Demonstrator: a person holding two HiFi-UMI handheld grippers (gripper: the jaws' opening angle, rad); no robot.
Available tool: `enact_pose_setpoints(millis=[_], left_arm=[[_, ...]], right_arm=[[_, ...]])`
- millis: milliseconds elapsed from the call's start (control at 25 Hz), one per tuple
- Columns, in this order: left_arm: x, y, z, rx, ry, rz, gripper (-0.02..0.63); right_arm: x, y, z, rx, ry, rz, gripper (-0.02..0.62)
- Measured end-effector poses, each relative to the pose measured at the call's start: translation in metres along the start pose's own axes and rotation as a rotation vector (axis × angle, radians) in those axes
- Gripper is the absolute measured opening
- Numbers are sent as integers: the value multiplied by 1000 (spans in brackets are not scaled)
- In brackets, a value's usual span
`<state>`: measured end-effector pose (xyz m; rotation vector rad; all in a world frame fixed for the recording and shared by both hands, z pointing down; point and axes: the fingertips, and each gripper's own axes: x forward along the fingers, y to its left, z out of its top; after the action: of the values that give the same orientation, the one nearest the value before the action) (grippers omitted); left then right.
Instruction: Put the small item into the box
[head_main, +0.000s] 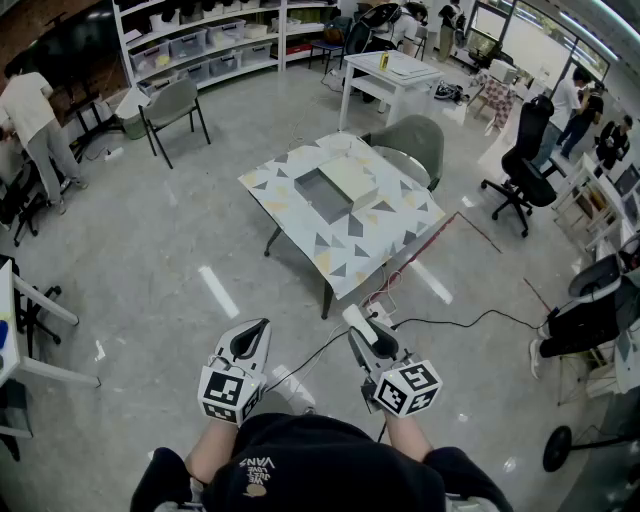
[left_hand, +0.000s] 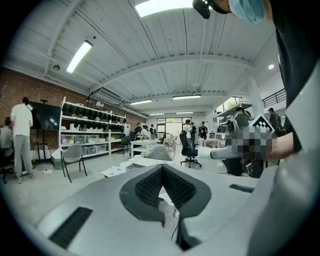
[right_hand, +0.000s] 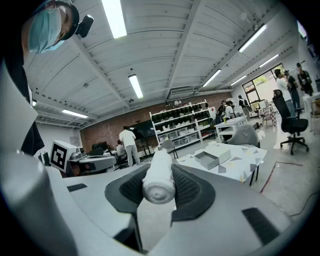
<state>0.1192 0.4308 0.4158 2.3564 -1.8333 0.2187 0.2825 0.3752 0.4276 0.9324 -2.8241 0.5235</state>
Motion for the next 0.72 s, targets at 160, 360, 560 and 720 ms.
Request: enact_pose_setpoints(millis=[160, 360, 560, 720], left_arm=[[4, -7, -1, 7, -2, 2, 5], [7, -3, -7, -11, 9, 25, 5], [19, 13, -9, -25, 26, 26, 6], [42, 35, -10, -34, 25, 5, 6]], right_arm=[[-3, -7, 2, 17, -26, 9, 126], [3, -13, 0, 38, -36, 30, 126], [21, -16, 3, 36, -21, 32, 126], [50, -22, 9, -10, -8, 14, 126]])
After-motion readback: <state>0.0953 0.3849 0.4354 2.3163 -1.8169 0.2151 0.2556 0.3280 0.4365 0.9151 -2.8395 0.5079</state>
